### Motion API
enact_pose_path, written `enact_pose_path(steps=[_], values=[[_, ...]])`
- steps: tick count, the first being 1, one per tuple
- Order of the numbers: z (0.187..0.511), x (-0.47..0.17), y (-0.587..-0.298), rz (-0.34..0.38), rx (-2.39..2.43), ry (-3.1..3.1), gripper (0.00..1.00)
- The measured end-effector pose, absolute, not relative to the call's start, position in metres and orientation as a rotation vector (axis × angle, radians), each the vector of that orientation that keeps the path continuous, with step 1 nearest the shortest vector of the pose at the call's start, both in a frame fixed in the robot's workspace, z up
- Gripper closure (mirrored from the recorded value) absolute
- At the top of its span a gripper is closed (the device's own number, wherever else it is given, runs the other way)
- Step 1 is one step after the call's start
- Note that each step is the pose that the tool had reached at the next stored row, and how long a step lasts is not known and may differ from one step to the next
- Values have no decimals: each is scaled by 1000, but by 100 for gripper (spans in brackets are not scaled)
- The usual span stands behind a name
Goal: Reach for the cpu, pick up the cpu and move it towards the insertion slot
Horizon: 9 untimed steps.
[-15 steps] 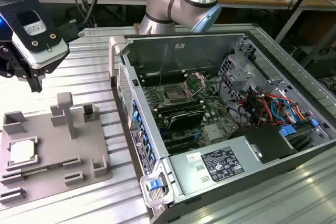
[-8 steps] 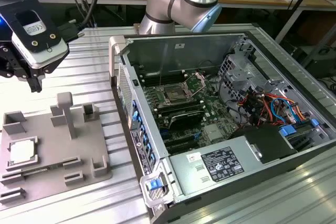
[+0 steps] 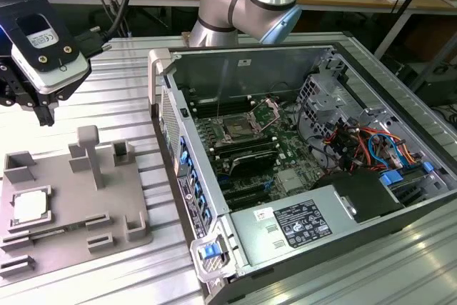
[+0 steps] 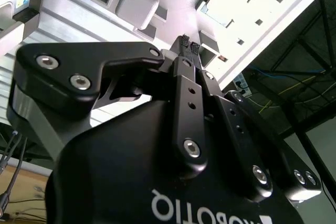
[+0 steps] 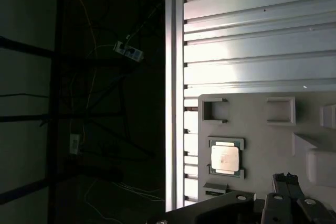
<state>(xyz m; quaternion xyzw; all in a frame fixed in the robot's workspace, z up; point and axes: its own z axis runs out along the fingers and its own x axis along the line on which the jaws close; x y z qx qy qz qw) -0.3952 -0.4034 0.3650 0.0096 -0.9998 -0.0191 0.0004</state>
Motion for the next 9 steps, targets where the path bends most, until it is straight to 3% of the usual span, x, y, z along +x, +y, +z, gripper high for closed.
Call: enact_pose_path(steps=[9], values=[[365, -397, -403, -60, 30, -3140, 89]])
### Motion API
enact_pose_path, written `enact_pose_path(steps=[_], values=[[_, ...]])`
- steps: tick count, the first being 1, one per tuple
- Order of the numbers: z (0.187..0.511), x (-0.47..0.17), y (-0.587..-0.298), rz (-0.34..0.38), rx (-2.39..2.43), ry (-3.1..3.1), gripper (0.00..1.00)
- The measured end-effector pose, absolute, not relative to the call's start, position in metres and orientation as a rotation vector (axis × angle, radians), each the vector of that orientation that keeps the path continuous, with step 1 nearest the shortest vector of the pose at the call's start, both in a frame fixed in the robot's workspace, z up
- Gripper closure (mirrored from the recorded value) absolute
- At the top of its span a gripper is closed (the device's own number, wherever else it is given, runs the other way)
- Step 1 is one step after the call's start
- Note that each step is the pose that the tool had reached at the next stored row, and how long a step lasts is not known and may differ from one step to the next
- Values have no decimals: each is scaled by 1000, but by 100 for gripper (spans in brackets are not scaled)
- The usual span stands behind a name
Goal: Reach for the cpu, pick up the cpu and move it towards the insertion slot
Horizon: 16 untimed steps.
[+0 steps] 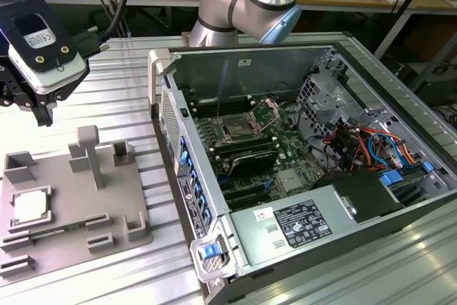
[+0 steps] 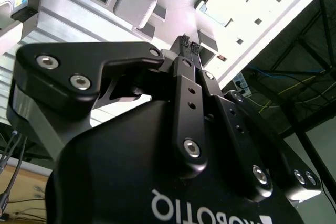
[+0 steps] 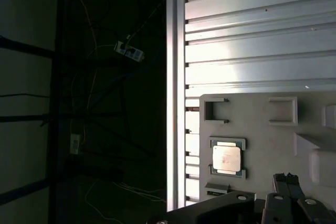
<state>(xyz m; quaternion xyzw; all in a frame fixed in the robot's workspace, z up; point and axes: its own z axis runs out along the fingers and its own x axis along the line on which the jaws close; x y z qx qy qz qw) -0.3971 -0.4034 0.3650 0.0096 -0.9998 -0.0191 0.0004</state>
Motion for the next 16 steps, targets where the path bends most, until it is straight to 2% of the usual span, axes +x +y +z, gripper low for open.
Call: enact_pose_path(steps=[16], values=[[365, -401, -403, -60, 30, -3140, 89]])
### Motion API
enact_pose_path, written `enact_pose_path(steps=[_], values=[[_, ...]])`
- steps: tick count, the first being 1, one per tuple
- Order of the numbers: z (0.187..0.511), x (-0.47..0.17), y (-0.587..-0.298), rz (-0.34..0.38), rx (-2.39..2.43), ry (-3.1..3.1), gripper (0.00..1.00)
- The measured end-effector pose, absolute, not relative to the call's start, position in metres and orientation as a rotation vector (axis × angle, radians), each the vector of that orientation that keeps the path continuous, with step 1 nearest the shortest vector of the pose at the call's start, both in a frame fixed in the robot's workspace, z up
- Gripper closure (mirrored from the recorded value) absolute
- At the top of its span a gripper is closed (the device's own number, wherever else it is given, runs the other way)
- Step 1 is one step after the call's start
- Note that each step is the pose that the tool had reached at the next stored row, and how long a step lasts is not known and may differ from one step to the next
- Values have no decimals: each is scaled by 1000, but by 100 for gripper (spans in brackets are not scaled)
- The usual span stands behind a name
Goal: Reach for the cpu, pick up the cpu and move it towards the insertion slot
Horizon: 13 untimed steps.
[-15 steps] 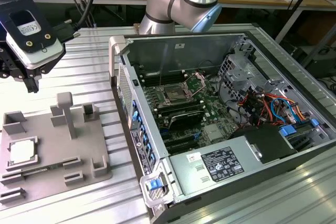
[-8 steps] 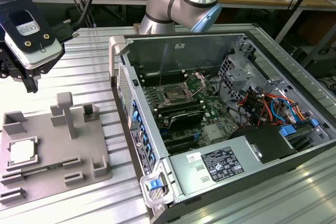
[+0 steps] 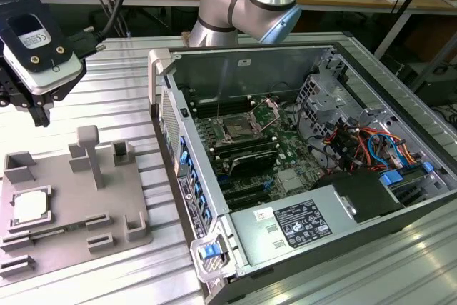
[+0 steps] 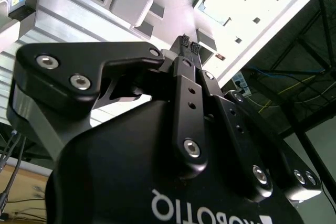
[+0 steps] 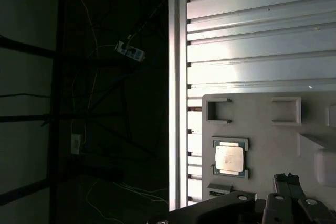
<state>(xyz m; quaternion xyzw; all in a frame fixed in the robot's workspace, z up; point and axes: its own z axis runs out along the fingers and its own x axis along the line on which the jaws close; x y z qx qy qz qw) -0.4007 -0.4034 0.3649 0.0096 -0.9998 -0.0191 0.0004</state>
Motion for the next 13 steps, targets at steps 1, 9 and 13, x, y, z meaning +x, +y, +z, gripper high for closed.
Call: enact_pose_path(steps=[1, 9, 13], values=[[365, -401, -403, -60, 30, -3140, 89], [365, -404, -403, -60, 30, -3140, 89], [365, -406, -403, -60, 30, -3140, 89]])
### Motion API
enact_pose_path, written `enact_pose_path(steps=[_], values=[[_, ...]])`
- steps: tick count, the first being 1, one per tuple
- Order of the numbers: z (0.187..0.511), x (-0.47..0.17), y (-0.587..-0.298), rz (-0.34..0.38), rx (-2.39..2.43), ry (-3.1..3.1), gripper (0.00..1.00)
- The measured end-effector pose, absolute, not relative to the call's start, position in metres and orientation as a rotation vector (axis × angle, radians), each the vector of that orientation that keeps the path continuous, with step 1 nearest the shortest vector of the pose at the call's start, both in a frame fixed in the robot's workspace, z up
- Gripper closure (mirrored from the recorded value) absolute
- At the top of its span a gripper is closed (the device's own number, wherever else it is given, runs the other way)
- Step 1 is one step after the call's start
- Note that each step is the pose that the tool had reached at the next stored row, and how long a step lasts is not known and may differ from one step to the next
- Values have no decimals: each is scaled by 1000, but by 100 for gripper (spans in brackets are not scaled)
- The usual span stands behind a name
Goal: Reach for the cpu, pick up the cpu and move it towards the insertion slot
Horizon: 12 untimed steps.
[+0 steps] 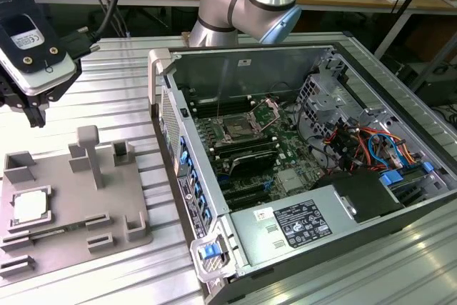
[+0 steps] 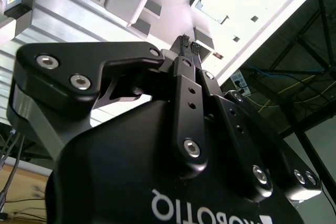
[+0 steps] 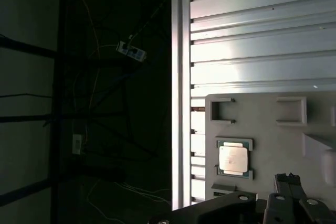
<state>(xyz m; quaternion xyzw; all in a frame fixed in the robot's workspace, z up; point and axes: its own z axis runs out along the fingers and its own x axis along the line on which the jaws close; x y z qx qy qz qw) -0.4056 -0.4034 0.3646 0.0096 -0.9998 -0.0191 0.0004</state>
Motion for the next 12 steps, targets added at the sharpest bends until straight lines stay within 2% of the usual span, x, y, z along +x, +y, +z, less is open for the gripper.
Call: enact_pose_path(steps=[12], values=[[364, -408, -403, -60, 30, -3140, 89]])
